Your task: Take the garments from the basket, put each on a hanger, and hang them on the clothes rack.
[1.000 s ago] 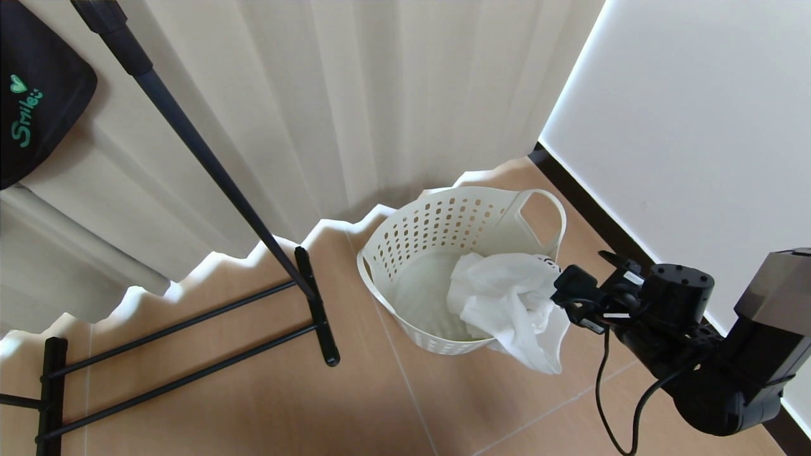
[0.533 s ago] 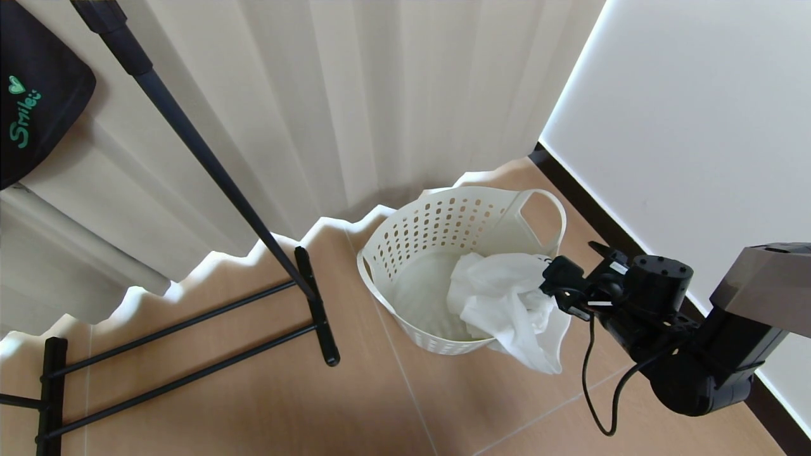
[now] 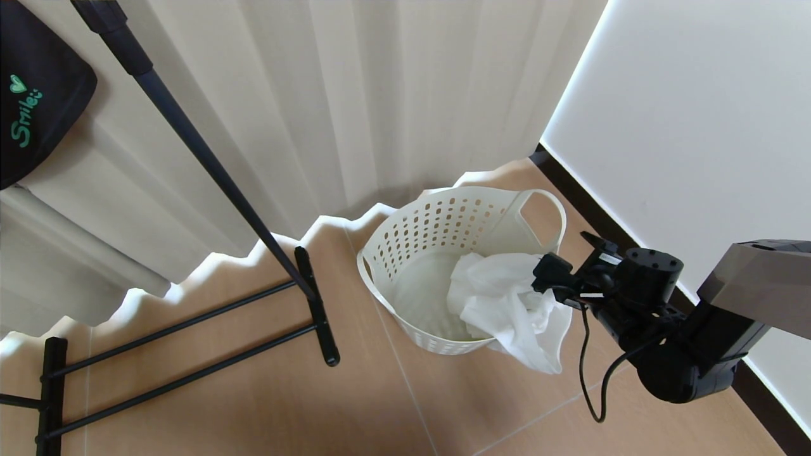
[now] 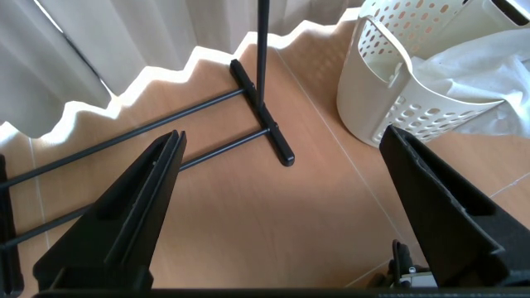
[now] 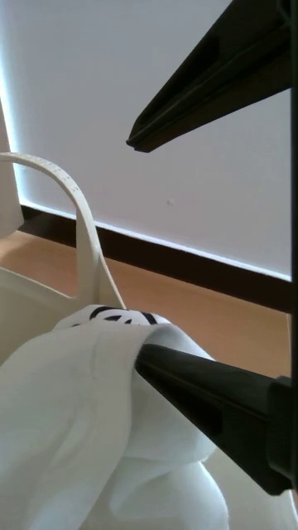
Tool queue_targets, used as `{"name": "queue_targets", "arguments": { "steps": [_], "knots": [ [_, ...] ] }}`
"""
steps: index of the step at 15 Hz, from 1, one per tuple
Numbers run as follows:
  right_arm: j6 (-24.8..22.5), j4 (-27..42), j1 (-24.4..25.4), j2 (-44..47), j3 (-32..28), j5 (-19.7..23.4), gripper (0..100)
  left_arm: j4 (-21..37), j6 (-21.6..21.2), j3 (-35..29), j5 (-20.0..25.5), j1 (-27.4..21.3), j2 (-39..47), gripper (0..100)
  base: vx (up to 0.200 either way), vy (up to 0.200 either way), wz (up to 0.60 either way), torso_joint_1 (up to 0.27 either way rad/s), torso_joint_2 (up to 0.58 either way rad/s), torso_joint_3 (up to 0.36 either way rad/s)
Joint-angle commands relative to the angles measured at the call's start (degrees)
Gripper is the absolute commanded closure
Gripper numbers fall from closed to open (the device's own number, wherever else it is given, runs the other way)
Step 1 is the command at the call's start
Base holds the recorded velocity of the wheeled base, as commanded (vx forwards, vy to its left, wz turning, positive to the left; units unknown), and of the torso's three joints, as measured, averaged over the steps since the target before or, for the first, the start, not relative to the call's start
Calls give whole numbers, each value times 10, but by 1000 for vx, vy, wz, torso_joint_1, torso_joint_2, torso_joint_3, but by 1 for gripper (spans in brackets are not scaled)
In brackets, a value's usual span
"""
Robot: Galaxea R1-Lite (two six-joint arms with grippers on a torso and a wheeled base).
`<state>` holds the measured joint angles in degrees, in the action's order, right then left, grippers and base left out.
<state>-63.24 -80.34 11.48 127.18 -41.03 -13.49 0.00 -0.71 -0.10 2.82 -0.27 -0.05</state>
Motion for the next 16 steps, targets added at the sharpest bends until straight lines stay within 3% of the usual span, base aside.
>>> {"name": "queue_targets", "arguments": {
  "steps": [1,5,16],
  "knots": [
    [-10,-1,0,1,-2,0,0,0,0,0,0,0,0,0,0,0,0,0,0,0],
    [-46,-5,8,17,-16,0,0,0,0,0,0,0,0,0,0,0,0,0,0,0],
    [-61,-7,15,40,-77,-8,0,0,0,0,0,0,0,0,0,0,0,0,0,0]
  ]
}}
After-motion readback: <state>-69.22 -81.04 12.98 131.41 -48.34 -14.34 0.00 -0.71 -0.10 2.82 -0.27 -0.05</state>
